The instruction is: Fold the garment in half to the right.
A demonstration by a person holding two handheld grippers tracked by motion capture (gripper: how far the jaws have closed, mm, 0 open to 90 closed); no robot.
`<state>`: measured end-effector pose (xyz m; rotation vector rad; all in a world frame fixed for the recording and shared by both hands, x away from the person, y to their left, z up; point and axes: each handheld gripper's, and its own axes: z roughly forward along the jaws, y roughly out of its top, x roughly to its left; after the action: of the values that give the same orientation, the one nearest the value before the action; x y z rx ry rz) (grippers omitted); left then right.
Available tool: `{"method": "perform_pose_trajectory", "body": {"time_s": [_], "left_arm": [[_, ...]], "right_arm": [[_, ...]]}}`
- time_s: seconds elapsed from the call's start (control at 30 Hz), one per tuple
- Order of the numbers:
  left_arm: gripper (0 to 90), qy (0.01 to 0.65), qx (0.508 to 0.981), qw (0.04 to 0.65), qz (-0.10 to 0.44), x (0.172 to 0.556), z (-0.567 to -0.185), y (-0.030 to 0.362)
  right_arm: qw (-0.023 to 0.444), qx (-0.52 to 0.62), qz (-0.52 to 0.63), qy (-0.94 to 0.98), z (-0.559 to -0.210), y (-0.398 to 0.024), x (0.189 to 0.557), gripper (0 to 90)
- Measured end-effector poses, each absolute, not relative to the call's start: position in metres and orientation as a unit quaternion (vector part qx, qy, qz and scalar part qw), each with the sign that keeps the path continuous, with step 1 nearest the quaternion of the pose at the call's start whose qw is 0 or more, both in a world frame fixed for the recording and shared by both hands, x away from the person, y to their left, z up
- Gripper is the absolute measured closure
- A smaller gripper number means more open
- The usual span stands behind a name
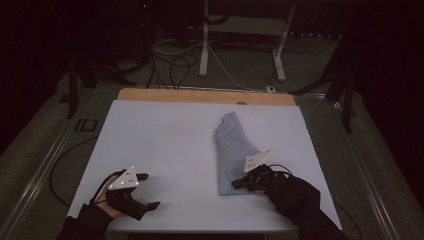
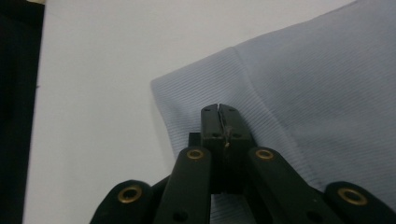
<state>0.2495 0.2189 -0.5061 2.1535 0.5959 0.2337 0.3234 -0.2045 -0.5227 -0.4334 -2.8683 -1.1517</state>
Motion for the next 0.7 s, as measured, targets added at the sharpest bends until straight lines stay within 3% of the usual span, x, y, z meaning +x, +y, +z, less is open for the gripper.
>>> {"method": "perform_pose_trajectory", "body": {"time_s": [0.7], "left_arm": [[0.4, 0.239, 0.865, 0.431, 0.095, 0.249, -0.506, 0.219]], "right_arm": [[0.013, -0.118, -0.359, -0.926, -0.526, -0.207, 0.311, 90.0]]}}
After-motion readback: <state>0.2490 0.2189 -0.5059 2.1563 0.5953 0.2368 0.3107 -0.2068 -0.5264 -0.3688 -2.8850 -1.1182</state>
